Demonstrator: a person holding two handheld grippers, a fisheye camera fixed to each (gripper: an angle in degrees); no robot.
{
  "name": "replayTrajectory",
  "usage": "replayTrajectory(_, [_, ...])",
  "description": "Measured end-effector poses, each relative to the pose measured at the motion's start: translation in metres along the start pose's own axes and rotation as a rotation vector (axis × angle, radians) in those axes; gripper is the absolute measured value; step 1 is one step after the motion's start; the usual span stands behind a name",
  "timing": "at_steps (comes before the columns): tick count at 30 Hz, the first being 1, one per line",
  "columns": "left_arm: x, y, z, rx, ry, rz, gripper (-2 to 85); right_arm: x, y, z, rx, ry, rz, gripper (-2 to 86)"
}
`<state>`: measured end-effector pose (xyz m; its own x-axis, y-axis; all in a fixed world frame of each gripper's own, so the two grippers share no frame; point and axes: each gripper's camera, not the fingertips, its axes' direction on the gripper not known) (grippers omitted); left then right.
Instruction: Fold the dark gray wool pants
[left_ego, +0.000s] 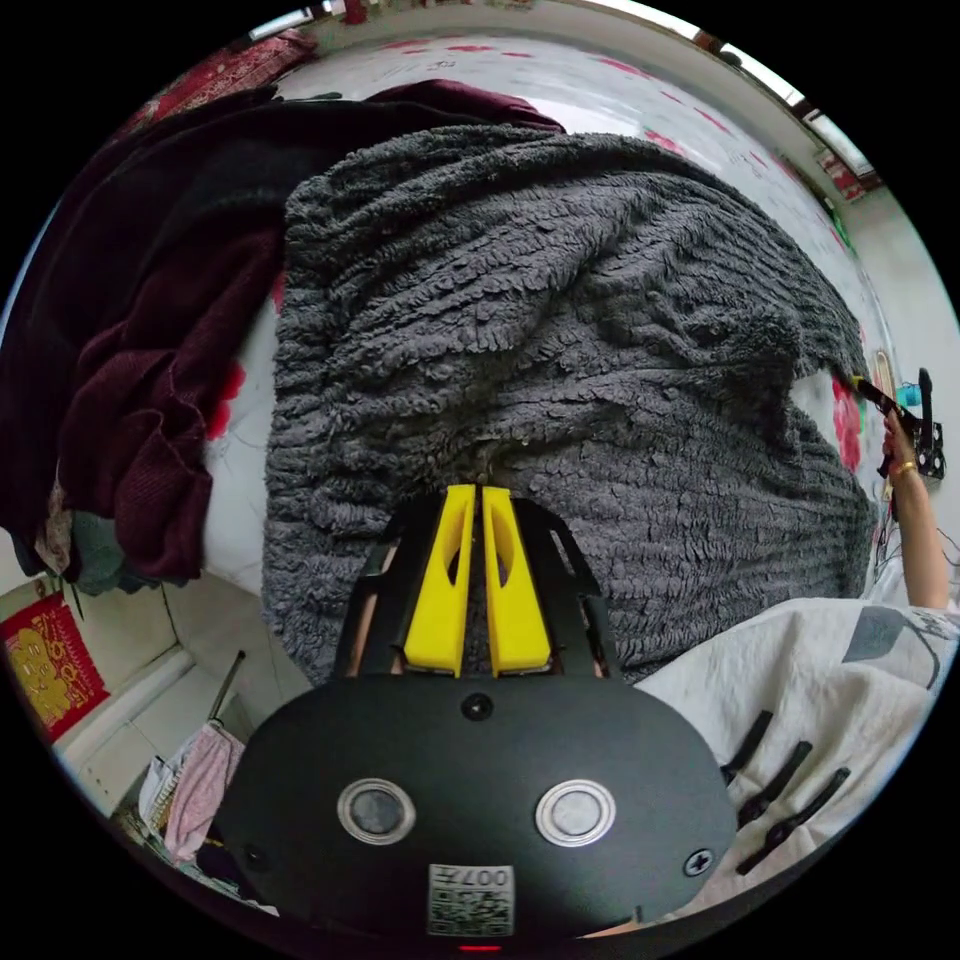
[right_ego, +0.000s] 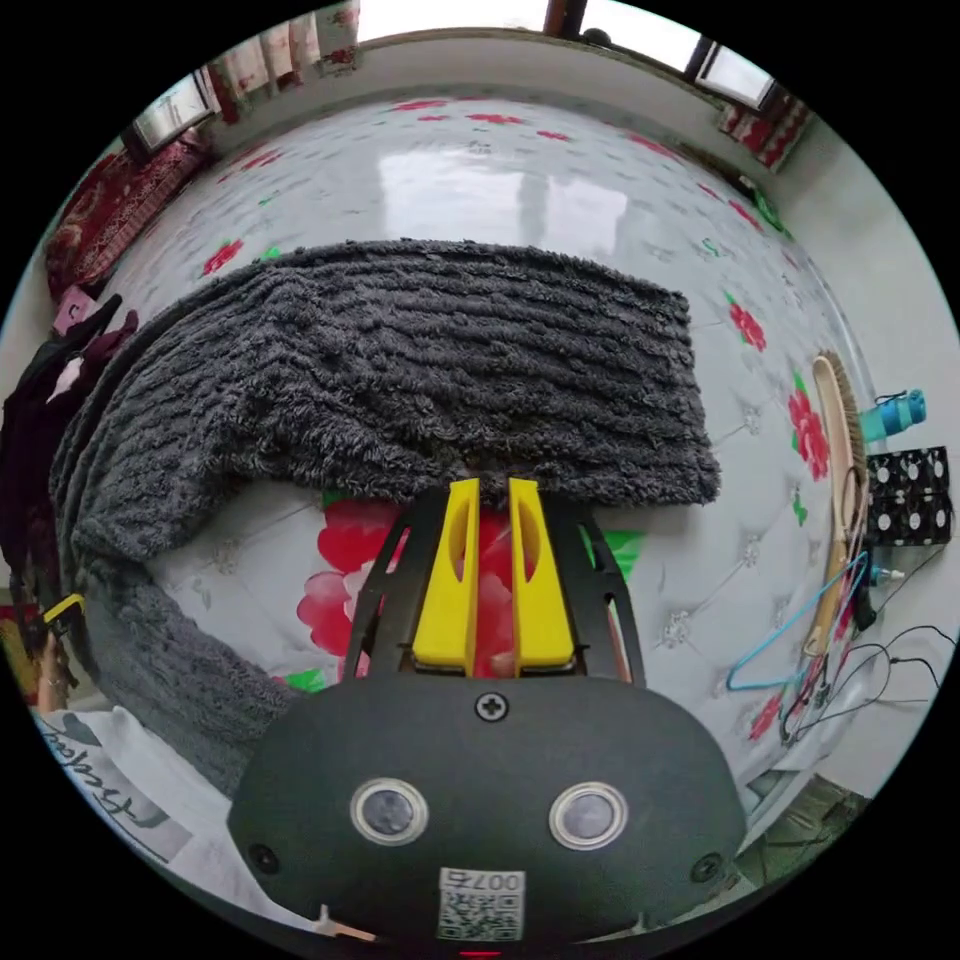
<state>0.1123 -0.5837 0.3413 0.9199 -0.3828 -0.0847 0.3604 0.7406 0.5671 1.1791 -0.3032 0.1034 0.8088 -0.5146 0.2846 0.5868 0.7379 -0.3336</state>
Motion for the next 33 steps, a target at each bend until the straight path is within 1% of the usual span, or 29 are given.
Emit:
replayTrajectory(1, [0.001, 0.003, -0.003, 0.02, 0.001, -0.011, -0.8, -0.018, 0.008, -0.005, 0.026, 0.043, -0.033, 1.4])
replayTrajectory(2, [0.007, 0.011, -0.014, 0.082, 0.011, -0.022, -0.8, -0.028, 0.014, -0.008, 0.044, 0.053, -0.055, 1.3])
replayTrajectory(3, [0.015, 0.019, -0.028, 0.154, 0.031, -0.021, -0.8, -0.053, 0.026, -0.015, 0.076, 0.035, -0.113, 1.1])
replayTrajectory(4, [0.02, 0.022, -0.035, 0.189, 0.046, -0.016, -0.8, -0.079, 0.04, -0.02, 0.092, 0.001, -0.158, 1.0])
replayTrajectory(5, [0.031, 0.028, -0.049, 0.267, 0.118, 0.017, -0.8, -0.092, 0.047, -0.022, 0.101, -0.019, -0.179, 0.9])
replayTrajectory(6, [0.043, 0.033, -0.062, 0.347, 0.23, 0.05, -0.7, -0.121, 0.062, -0.026, 0.107, -0.064, -0.229, 0.7])
replayTrajectory(9, [0.078, 0.035, -0.084, 0.468, 0.41, 0.141, 0.4, -0.193, 0.098, -0.027, 0.097, -0.154, -0.355, 0.0])
replayTrajectory(11, [0.102, 0.036, -0.085, 0.487, 0.485, 0.223, 2.3, -0.232, 0.116, -0.022, 0.071, -0.237, -0.443, -0.1])
replayTrajectory(12, [0.117, 0.038, -0.081, 0.467, 0.516, 0.277, 4.0, -0.255, 0.127, -0.016, 0.052, -0.294, -0.506, -0.2])
replayTrajectory(14, [0.13, 0.046, -0.075, 0.446, 0.561, 0.324, 5.0, -0.282, 0.135, -0.001, -0.046, -0.306, -0.532, -0.2])
replayTrajectory(15, [0.134, 0.054, -0.071, 0.441, 0.589, 0.354, 5.3, -0.296, 0.137, 0.013, -0.126, -0.271, -0.52, -0.3])
replayTrajectory(16, [0.136, 0.057, -0.068, 0.437, 0.594, 0.367, 5.5, -0.307, 0.142, 0.023, -0.157, -0.221, -0.518, -0.3])
replayTrajectory(17, [0.139, 0.064, -0.062, 0.421, 0.591, 0.388, 5.5, -0.313, 0.146, 0.026, -0.153, -0.207, -0.535, -0.3])
replayTrajectory(19, [0.139, 0.071, -0.054, 0.401, 0.591, 0.401, 5.5, -0.329, 0.165, 0.03, -0.082, -0.168, -0.573, -0.3])
replayTrajectory(21, [0.136, 0.077, -0.045, 0.374, 0.639, 0.411, 4.7, -0.344, 0.176, 0.036, -0.051, -0.102, -0.586, -0.3])
replayTrajectory(23, [0.136, 0.083, -0.04, 0.356, 0.643, 0.422, 3.6, -0.361, 0.181, 0.046, -0.036, 0.013, -0.531, -0.2])
replayTrajectory(25, [0.139, 0.091, -0.036, 0.353, 0.608, 0.431, 0.5, -0.383, 0.187, 0.061, -0.046, 0.148, -0.482, -0.2])
replayTrajectory(26, [0.139, 0.096, -0.033, 0.356, 0.579, 0.426, -0.1, -0.387, 0.188, 0.065, -0.051, 0.168, -0.467, -0.2])
replayTrajectory(29, [0.138, 0.102, -0.024, 0.329, 0.568, 0.422, -0.8, -0.401, 0.19, 0.076, -0.084, 0.25, -0.398, -0.2])
replayTrajectory(32, [0.143, 0.106, -0.014, 0.313, 0.516, 0.423, -0.9, -0.414, 0.191, 0.085, -0.133, 0.38, -0.323, 0.0])
replayTrajectory(33, [0.142, 0.106, -0.009, 0.301, 0.544, 0.419, -0.9, -0.419, 0.192, 0.087, -0.123, 0.413, -0.317, 0.1])
